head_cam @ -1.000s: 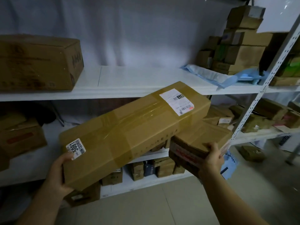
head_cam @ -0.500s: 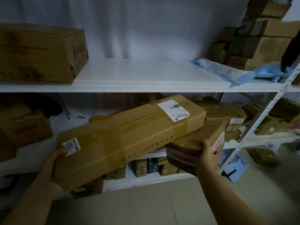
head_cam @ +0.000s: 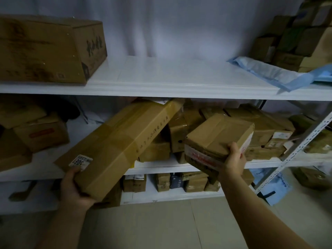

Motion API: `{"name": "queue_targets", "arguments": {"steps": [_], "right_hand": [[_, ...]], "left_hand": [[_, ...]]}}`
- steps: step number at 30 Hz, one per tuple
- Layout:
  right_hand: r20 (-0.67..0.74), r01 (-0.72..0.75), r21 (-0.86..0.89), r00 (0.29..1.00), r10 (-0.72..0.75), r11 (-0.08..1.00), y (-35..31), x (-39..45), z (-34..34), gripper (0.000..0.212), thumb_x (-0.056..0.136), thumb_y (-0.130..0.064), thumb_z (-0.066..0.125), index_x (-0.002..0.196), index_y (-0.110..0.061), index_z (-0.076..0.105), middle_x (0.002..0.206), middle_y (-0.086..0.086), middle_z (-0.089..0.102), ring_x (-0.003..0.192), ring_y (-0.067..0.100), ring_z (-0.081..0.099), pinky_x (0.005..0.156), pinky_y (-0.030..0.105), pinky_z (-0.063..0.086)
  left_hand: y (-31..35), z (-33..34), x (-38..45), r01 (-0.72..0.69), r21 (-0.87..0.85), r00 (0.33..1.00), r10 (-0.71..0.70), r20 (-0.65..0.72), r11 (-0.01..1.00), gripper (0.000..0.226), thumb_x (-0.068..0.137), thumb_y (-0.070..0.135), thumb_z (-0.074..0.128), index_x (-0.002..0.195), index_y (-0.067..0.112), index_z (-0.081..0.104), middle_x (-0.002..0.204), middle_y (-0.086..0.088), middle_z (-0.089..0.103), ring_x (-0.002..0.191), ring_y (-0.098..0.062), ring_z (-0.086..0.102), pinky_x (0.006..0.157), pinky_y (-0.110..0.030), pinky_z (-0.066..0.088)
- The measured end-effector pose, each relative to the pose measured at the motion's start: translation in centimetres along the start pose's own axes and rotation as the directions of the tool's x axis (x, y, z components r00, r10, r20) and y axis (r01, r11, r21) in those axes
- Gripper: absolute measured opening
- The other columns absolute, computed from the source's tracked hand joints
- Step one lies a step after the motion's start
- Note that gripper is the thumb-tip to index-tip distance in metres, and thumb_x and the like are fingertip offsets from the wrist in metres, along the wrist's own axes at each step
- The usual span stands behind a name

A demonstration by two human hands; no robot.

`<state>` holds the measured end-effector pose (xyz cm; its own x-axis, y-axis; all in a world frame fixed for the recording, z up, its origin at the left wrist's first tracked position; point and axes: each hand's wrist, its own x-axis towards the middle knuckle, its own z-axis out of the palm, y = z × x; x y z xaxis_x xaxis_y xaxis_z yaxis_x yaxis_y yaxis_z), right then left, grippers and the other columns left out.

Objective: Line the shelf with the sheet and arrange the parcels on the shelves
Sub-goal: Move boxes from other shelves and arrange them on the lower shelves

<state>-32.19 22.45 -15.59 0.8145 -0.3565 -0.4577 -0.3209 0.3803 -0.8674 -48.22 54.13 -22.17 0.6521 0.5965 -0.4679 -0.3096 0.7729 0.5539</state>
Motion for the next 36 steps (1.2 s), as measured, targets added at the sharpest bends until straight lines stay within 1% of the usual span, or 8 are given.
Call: {"name": "queue_targets", "arguments": {"steps": [7,12,16,21,26,31,33,36], "right_hand": [[0.103,0.036,0.024,0.994,-0.038,0.999,-0.7,1.8,2.3,0.077,0.047,-0.053,0.065,0.12,-0.031,0.054,0.117,0.006,0.06,0.102,0.032,0.059,0.084,0.055,0.05],[0.149,0.037,0.003,0.988,-0.037,0.999,-1.9,4.0,3.4,0.076,0.046,-0.056,0.065,0.117,-0.03,0.055,0.118,0.011,0.059,0.105,0.037,0.057,0.087,0.062,0.046],[0.154,0.043,-0.008,0.987,-0.041,0.999,-3.0,5.3,4.7,0.061,0.053,-0.053,0.063,0.11,-0.031,0.059,0.118,0.013,0.06,0.106,0.04,0.057,0.086,0.065,0.046],[0.14,0.049,-0.042,0.989,-0.042,0.998,-4.0,7.5,4.7,0.045,0.072,-0.051,0.056,0.111,-0.027,0.056,0.114,0.013,0.059,0.102,0.037,0.057,0.086,0.057,0.048],[0.113,0.014,-0.055,0.994,-0.008,0.998,-5.4,9.1,3.7,0.024,0.084,-0.046,0.047,0.091,-0.024,0.054,0.098,0.011,0.058,0.088,0.032,0.055,0.08,0.048,0.048],[0.093,0.02,-0.047,0.995,-0.016,0.999,-6.7,10.9,2.2,0.022,0.087,-0.043,0.044,0.089,-0.022,0.05,0.092,0.011,0.056,0.083,0.03,0.054,0.073,0.042,0.047],[0.088,0.015,-0.031,0.996,-0.012,0.999,-7.5,11.8,1.6,0.023,0.087,-0.042,0.045,0.092,-0.021,0.05,0.091,0.01,0.056,0.081,0.029,0.055,0.07,0.041,0.047],[0.1,-0.002,0.033,0.995,-0.001,0.999,-8.7,13.3,1.0,0.019,0.088,-0.039,0.046,0.085,-0.021,0.05,0.086,0.01,0.057,0.076,0.028,0.055,0.063,0.039,0.046]], "left_hand": [[-4.4,7.0,2.3,0.108,0.024,0.994,-0.107,-0.026,0.994,0.049,0.079,0.03,0.069,0.123,0.028,0.048,0.109,-0.008,0.059,0.094,-0.034,0.056,0.076,-0.059,0.047],[-7.0,11.7,5.4,0.265,-0.028,0.964,-0.266,-0.017,0.964,0.064,0.071,0.024,0.075,0.129,0.022,0.048,0.118,-0.015,0.059,0.109,-0.041,0.055,0.09,-0.069,0.041],[-9.7,14.4,8.2,0.319,-0.007,0.947,-0.319,-0.038,0.948,0.035,0.084,0.02,0.067,0.114,0.015,0.05,0.097,-0.014,0.057,0.116,-0.038,0.05,0.102,-0.064,0.035],[-12.8,15.9,10.6,0.396,-0.008,0.918,-0.396,-0.008,0.918,0.059,0.081,0.021,0.07,0.134,0.017,0.045,0.111,-0.016,0.059,0.1,-0.036,0.057,0.1,-0.061,0.039],[-15.5,16.7,11.7,0.472,0.079,0.882,-0.469,-0.052,0.878,0.028,0.083,0.015,0.068,0.107,0.015,0.052,0.111,-0.015,0.057,0.107,-0.035,0.055,0.102,-0.057,0.04],[-16.5,18.0,11.0,0.572,0.139,0.82,-0.559,-0.126,0.808,0.078,0.071,0.032,0.079,0.134,0.012,0.038,0.132,-0.021,0.045,0.125,-0.04,0.044,0.096,-0.067,0.04],[-16.8,19.1,10.2,0.618,0.153,0.784,-0.591,-0.189,0.771,0.072,0.069,0.038,0.08,0.123,0.009,0.042,0.115,-0.022,0.05,0.109,-0.038,0.052,0.091,-0.059,0.048],[-18.1,22.2,8.2,0.587,0.277,0.809,-0.566,-0.161,0.76,0.038,0.083,0.035,0.069,0.101,0.005,0.052,0.082,-0.01,0.053,0.071,-0.02,0.052,0.062,-0.026,0.051]]}}
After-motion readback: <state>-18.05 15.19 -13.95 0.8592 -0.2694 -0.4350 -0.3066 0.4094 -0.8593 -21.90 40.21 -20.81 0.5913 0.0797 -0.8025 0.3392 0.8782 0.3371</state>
